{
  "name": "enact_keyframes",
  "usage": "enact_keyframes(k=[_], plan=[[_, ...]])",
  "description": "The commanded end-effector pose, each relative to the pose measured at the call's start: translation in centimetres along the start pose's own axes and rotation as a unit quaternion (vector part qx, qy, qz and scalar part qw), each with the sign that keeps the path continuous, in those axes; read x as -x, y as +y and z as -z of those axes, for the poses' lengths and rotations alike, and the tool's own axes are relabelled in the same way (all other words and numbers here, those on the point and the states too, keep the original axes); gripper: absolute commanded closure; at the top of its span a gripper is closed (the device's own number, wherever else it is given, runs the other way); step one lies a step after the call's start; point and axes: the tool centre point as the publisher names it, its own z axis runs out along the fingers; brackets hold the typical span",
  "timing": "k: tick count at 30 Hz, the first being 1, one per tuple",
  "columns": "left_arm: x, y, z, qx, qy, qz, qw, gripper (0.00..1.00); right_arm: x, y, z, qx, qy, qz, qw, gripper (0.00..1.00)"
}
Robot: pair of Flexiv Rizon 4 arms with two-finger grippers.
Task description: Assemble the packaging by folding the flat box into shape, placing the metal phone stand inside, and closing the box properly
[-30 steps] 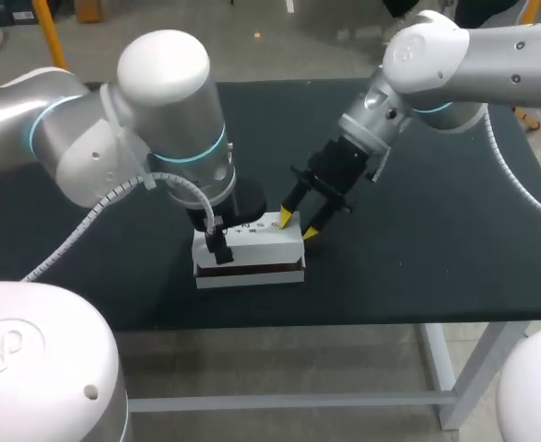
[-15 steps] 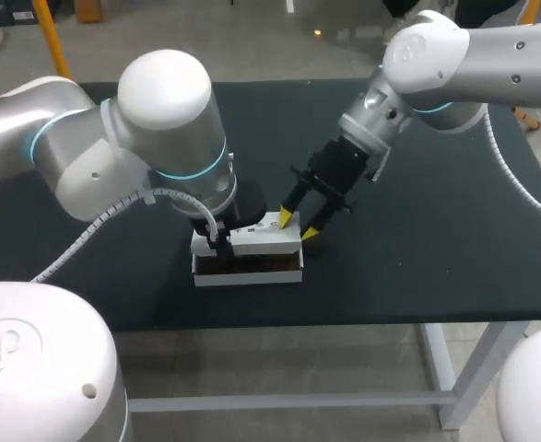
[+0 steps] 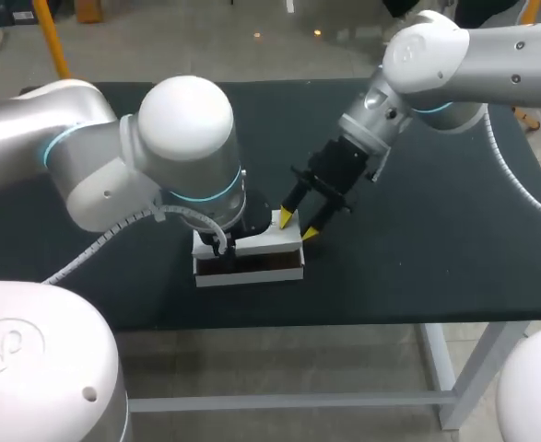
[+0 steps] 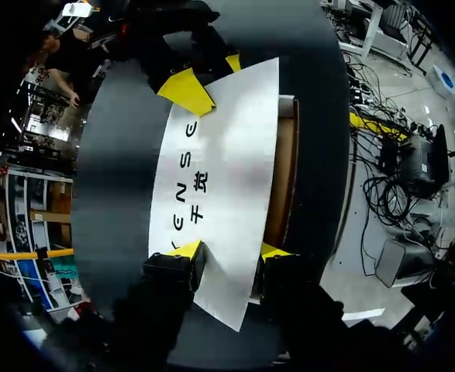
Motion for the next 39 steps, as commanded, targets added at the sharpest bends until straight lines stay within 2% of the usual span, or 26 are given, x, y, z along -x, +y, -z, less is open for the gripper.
enact_keyframes(k=[1,13,23,29,39], plan=[[-0.5,-0.5,-0.4,0.011,-0.011,0.001,1.000,0.59,-0.1,0.0,0.0,-0.001,0.000,0.000,1.000,0.51],[-1.0,-0.1,-0.7,0.016,-0.020,-0.001,1.000,0.62,0.0,-0.1,-0.2,0.001,0.000,0.000,1.000,0.51],[-1.3,0.3,-0.8,0.016,-0.019,0.000,1.000,0.62,0.5,-1.1,0.1,0.012,-0.009,-0.004,1.000,0.43],[-1.6,0.4,-1.1,0.016,-0.016,-0.002,1.000,0.63,1.0,-1.7,0.6,0.022,-0.006,-0.007,1.000,0.48],[-2.0,0.5,-1.6,0.024,-0.011,-0.008,1.000,0.62,0.9,-2.2,1.0,0.032,-0.005,-0.001,0.999,0.51]])
